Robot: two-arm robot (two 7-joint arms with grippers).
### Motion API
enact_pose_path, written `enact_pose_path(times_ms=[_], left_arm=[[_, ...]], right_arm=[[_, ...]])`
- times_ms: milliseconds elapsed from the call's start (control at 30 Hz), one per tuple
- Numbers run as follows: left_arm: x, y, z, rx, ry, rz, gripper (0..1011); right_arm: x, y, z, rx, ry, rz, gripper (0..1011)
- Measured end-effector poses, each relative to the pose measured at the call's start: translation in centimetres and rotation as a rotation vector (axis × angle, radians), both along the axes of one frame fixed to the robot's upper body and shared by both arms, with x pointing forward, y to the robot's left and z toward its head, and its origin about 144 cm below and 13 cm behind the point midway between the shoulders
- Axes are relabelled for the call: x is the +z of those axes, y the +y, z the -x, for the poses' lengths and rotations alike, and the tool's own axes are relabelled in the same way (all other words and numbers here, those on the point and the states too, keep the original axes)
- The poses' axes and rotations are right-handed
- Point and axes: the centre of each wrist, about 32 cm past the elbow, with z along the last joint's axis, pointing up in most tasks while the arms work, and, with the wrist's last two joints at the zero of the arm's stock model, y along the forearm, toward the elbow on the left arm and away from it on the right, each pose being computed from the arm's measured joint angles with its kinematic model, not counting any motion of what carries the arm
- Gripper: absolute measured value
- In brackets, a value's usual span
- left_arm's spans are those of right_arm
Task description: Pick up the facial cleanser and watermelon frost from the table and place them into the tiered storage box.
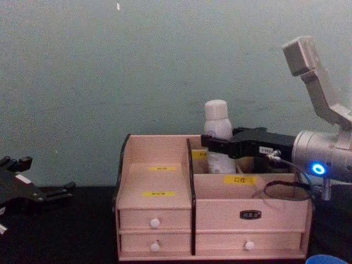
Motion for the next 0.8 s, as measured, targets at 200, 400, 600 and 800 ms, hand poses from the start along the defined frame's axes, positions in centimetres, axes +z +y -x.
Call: enact_pose_path(times_ms=[200,400,600,800], left_arm=[[0.0,0.0,0.0,0.0,0.0,0.0,1001],[0.0,0.0,0.0,0.0,0.0,0.0,1001],[0.0,0.0,0.0,0.0,0.0,0.0,1001],[0.0,0.0,0.0,0.0,0.0,0.0,1001]], right_arm=[[-0.15,-0.11,-0.06,-0.008,0.005,0.001,592],[-0.19,-0.16,-0.07,-0.01,0.0,0.001,592],[-0.18,-0.17,-0.07,-0.01,0.0,0.001,592],[-0.16,-0.18,-0.08,-0.01,0.0,0.001,592]])
